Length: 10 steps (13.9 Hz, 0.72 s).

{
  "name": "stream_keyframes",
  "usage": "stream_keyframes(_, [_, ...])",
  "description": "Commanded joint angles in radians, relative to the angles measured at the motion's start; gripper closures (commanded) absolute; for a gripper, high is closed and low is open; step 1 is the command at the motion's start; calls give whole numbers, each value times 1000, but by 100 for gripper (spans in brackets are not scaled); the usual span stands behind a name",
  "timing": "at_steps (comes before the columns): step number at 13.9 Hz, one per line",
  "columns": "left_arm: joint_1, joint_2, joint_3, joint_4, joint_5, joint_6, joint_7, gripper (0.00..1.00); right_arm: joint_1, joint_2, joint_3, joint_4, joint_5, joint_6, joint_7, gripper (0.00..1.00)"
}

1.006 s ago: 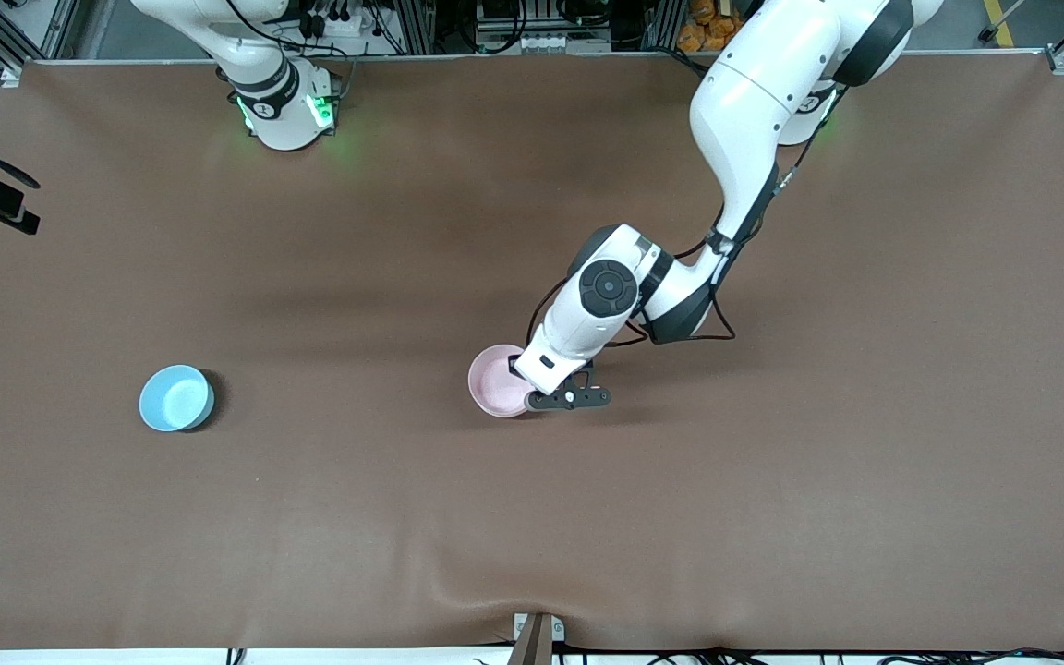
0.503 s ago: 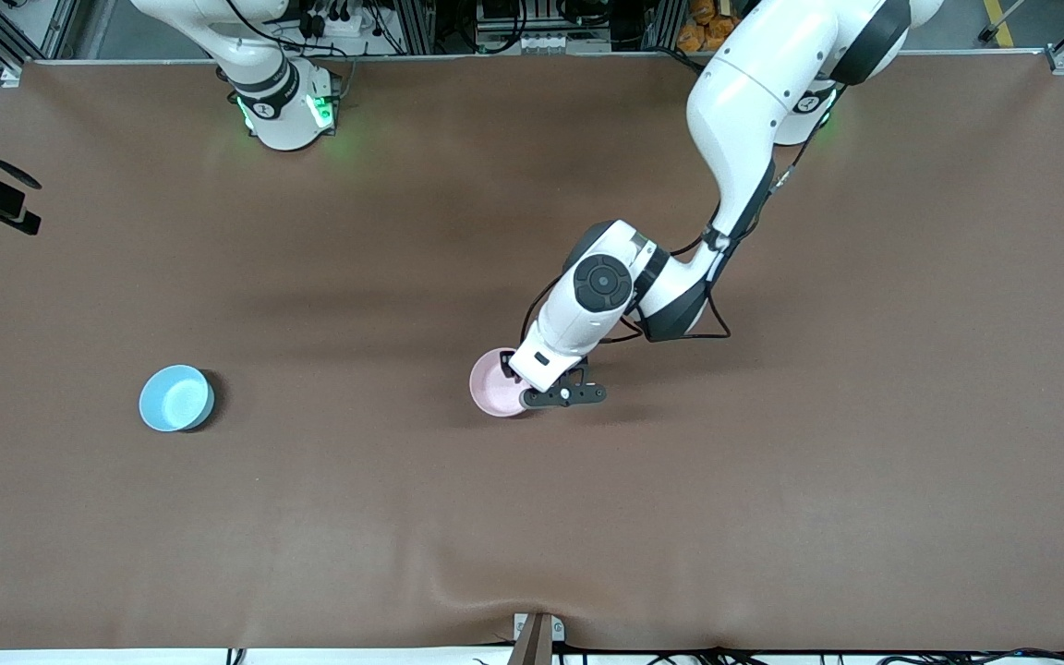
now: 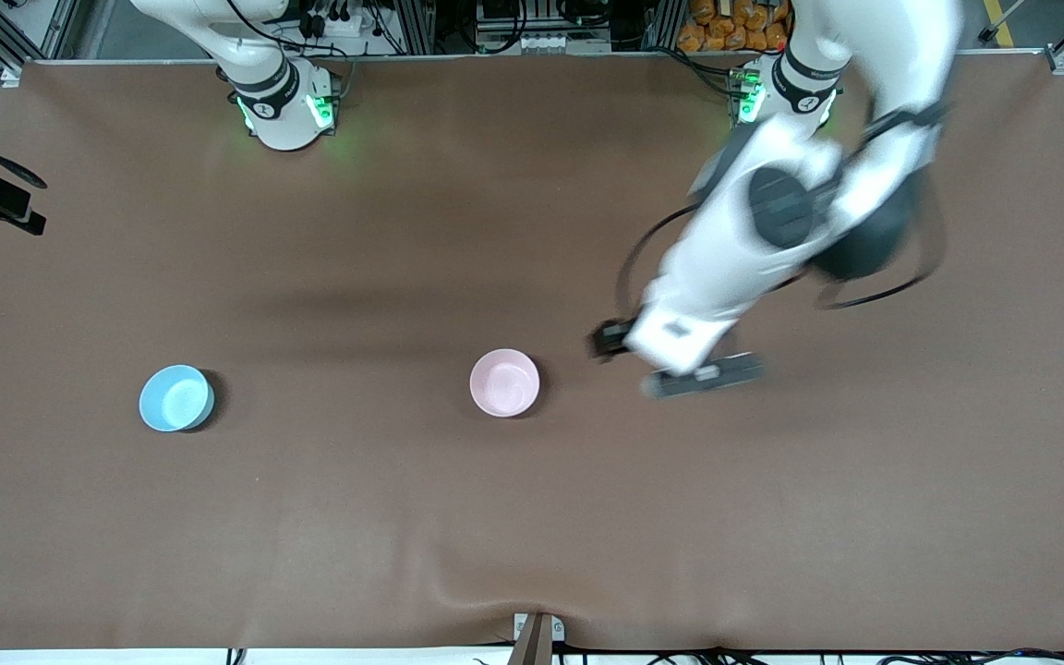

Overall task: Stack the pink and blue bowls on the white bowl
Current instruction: 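Withdraw the left gripper while the right gripper moves toward the blue bowl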

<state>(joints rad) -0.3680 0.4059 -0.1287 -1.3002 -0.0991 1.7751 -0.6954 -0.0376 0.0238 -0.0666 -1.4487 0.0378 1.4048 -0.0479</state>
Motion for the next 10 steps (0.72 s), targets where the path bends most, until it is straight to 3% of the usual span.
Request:
stream_keyframes(1, [82,-137,-8,-60,7,-153,53,0,4,5,-2,16,8,-4,-6,0])
stream_keyframes(6, [253,-234,-14,-63,10,-252,181,0,4,5,-2,16,8,-4,-6,0])
stream_keyframes(8, [261,-271,6,-92,12,-256,230,0,4,5,-2,16,8,-4,-6,0])
stream_keyframes(10, [250,-306,69,-116,21,-260,281,0,4,5,-2,16,10,-4,-6,0])
